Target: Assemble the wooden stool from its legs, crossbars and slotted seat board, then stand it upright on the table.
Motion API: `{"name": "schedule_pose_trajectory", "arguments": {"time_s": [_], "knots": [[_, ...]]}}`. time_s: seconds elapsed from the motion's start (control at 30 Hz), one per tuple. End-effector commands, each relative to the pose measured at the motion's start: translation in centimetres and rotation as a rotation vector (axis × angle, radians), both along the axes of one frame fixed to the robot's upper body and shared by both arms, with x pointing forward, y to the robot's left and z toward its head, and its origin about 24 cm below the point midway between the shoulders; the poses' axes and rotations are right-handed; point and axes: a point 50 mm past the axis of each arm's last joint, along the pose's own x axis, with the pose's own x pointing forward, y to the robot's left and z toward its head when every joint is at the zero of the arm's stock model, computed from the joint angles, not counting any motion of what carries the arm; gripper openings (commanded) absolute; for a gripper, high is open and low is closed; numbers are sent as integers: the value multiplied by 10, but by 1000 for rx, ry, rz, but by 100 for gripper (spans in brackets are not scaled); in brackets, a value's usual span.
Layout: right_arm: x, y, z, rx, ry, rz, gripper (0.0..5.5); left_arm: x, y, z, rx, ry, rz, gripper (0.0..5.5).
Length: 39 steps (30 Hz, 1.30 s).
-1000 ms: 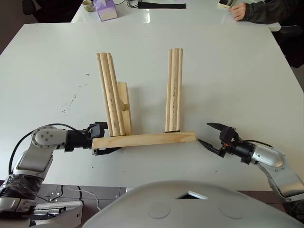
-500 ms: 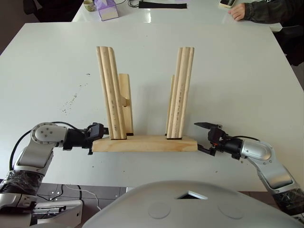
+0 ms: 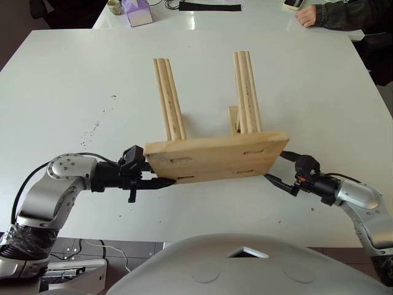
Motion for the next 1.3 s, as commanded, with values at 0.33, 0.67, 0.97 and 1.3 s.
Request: {"name": "schedule_pose_trajectory", "arguments": {"time_s": [0.33, 0.67, 0.97, 1.3], "knots": [[1, -23, 5, 61, -16, -175, 389, 32, -43, 89, -668, 320, 347, 128], [3, -20, 7, 82, -30, -179, 389, 73, -69, 128, -991, 446, 738, 127], [2, -19, 10, 87, -32, -176, 389, 72, -64, 102, -929, 686, 1011, 127], [-4, -13, 6, 75, -17, -148, 389, 63, -67, 59, -657, 801, 1135, 169]]}}
